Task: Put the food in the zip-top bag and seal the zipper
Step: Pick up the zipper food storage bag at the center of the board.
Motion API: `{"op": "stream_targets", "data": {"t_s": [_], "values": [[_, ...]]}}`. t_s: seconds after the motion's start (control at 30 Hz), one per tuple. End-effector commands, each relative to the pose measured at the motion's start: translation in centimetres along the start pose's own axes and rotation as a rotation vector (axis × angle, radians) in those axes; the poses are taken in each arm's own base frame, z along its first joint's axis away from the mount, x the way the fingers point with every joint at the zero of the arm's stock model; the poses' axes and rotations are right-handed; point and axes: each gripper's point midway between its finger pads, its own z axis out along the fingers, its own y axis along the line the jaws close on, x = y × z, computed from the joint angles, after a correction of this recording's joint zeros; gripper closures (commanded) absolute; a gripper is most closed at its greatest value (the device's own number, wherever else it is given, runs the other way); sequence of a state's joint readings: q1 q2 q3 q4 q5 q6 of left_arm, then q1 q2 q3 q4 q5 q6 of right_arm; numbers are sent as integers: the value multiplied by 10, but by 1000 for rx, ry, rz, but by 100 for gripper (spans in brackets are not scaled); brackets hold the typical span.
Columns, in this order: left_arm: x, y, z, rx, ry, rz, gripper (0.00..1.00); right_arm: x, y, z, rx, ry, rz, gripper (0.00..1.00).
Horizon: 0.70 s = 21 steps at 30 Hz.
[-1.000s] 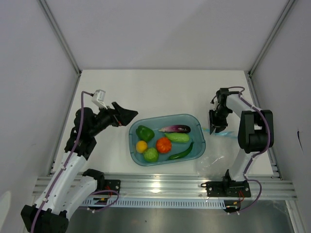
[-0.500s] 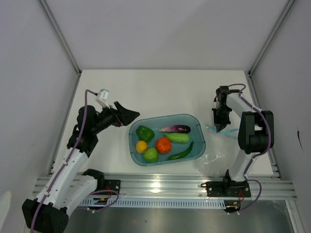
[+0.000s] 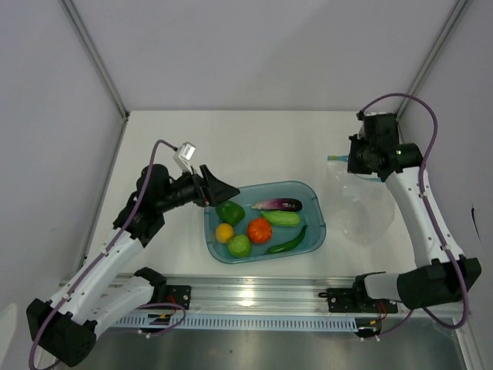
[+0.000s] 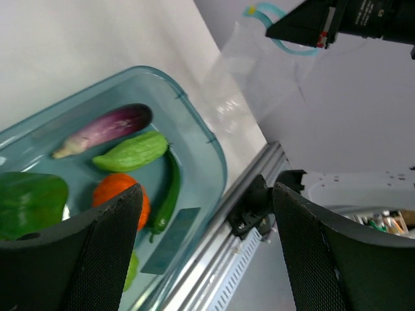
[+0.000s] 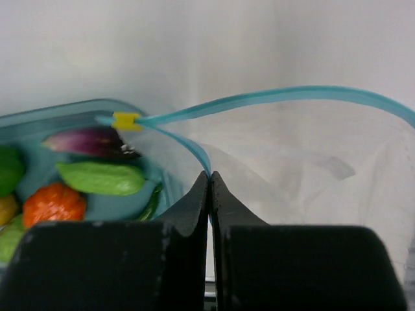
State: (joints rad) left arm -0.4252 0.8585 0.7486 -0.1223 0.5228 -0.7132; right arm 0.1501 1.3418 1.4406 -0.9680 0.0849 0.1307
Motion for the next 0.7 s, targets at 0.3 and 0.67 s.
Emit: {"op": "stream_targets", "data": {"t_s": [0.3, 0.67], "values": [[-13, -77, -5, 182, -28, 96, 17, -14, 106, -99, -494, -355, -261, 100], [-15, -87, -16, 188, -59, 131, 18, -1, 144, -114, -640, -342, -72, 100]]}}
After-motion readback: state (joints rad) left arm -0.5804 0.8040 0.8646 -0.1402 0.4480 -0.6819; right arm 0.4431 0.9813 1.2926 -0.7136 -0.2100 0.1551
